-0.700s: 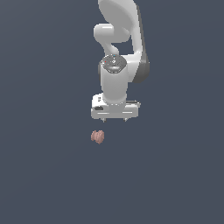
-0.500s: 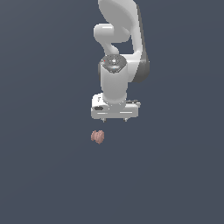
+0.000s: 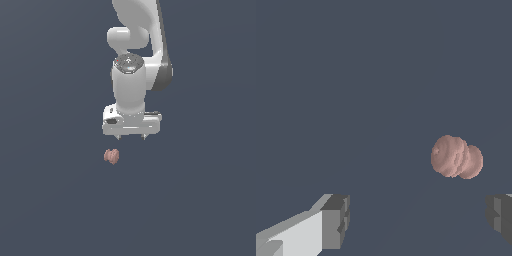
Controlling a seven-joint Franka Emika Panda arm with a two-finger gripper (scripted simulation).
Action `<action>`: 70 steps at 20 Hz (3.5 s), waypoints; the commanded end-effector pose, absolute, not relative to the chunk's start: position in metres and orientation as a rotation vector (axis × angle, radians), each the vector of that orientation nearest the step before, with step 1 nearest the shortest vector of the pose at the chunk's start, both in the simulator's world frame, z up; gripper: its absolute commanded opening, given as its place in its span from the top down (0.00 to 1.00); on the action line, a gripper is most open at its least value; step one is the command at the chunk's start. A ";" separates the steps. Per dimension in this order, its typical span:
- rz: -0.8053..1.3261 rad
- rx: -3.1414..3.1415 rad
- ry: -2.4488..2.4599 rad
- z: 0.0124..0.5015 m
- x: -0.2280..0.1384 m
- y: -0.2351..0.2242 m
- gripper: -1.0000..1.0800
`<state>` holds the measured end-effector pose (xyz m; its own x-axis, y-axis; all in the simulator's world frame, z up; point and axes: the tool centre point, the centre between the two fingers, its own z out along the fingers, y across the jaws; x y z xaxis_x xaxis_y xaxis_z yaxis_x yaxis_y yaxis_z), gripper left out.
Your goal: Pick up the object and move it to a goal position.
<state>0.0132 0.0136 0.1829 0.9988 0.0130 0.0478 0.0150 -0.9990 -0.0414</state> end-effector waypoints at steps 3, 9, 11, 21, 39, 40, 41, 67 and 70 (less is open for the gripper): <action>-0.065 -3.101 0.034 0.173 0.015 0.004 0.04; -0.038 -3.107 0.215 0.141 0.019 -0.027 0.04; -0.027 -3.107 0.294 0.126 0.020 -0.041 0.04; 0.000 -3.103 0.491 0.090 0.020 -0.077 0.04; 0.000 -3.103 0.492 0.040 0.019 -0.077 0.04; 0.000 -3.103 0.492 0.040 0.019 -0.077 0.04; 0.000 -3.103 0.492 0.040 0.019 -0.077 1.00; -0.001 -3.102 0.493 0.097 -0.001 -0.074 1.00; -0.001 -3.102 0.493 0.122 -0.009 -0.072 1.00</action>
<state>-0.0049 -0.0729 0.1091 0.9508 -0.3099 -0.0007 -0.3099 -0.9508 -0.0004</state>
